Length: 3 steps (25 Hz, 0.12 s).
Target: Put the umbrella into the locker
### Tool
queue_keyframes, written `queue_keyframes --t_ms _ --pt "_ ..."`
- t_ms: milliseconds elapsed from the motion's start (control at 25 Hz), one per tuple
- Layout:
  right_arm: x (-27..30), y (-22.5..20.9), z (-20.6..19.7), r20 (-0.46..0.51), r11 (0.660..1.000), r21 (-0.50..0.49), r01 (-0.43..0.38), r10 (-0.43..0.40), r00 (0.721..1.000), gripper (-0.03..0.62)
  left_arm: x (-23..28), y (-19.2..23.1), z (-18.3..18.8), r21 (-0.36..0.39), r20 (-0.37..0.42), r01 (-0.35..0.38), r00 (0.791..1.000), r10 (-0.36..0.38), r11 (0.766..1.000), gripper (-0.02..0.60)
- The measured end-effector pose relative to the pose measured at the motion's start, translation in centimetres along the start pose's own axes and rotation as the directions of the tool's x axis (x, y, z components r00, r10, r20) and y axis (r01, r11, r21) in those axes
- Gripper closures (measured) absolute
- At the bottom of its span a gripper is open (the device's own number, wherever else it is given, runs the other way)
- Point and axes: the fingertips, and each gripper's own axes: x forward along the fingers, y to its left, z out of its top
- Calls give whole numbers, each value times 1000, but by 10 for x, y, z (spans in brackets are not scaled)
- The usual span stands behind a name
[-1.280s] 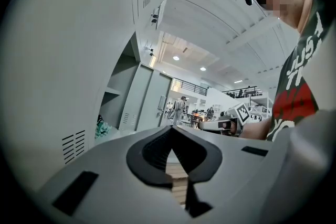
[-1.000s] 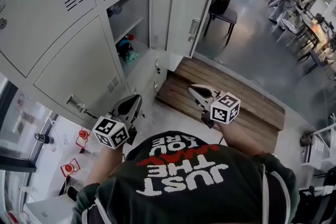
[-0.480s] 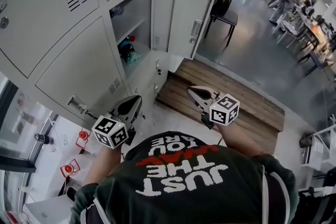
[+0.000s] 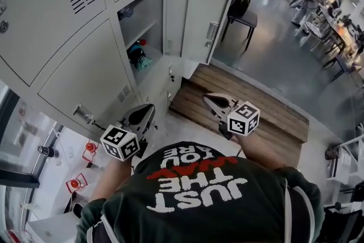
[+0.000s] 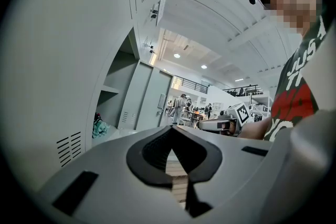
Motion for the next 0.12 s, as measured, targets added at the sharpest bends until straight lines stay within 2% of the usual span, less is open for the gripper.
queue_keyframes --t_ms 120 --pt "-1 -2 1 2 1000 -1 1 -1 1000 562 1 0 1 3 0 2 1000 -2 1000 574"
